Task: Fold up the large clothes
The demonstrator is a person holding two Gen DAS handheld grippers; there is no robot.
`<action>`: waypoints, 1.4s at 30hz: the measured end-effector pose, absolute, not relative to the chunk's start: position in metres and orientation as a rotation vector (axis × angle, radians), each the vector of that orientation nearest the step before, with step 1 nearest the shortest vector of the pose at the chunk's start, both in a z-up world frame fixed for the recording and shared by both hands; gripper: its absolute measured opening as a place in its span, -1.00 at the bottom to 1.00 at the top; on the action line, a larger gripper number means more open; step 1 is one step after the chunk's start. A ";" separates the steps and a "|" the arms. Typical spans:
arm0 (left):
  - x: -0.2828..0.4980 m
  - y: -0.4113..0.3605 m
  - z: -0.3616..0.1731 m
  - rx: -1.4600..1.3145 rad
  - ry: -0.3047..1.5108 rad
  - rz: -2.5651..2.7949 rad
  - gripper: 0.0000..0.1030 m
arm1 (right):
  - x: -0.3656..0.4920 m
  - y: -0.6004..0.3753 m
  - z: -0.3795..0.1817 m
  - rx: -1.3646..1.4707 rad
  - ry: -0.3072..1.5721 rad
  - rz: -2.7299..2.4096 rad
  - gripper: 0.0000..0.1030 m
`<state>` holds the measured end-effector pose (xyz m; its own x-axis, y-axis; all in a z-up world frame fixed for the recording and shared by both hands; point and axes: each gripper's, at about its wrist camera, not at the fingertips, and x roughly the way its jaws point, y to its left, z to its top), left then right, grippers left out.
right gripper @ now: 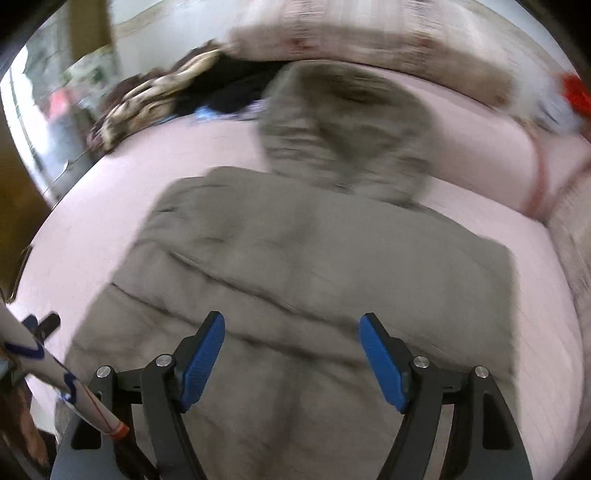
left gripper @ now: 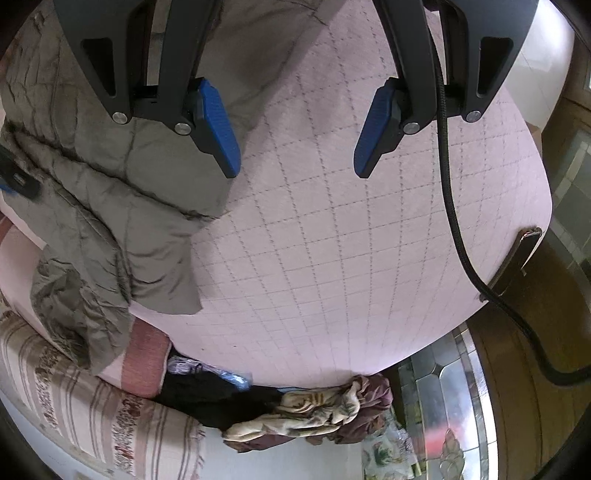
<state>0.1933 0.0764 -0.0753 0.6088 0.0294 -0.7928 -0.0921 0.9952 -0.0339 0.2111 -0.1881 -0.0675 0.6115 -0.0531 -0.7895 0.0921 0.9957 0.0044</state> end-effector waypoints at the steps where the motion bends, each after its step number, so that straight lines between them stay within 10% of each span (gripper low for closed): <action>1: 0.194 0.079 -0.076 -0.075 0.918 0.075 0.22 | 0.225 -0.176 -0.071 0.025 0.908 -0.077 0.56; 6: 0.202 0.097 -0.078 -0.136 0.940 0.075 0.22 | 0.286 -0.129 -0.096 -0.108 0.947 -0.112 0.48; 8: 0.203 0.101 -0.078 -0.148 0.945 0.072 0.22 | 0.299 -0.124 -0.109 -0.121 0.983 -0.104 -0.38; 12: 0.204 0.107 -0.078 -0.165 0.951 0.074 0.22 | 0.304 -0.127 -0.106 -0.084 0.996 -0.127 -0.63; 18: 0.206 0.106 -0.081 -0.172 0.966 0.077 0.22 | 0.290 -0.101 -0.093 -0.005 0.992 0.018 -0.58; 26: 0.199 0.086 -0.075 -0.120 0.932 0.060 0.22 | 0.266 -0.116 -0.085 0.091 0.968 0.061 0.27; 42: 0.195 0.076 -0.078 -0.099 0.953 0.020 0.22 | 0.245 -0.225 -0.123 0.245 1.066 -0.201 0.17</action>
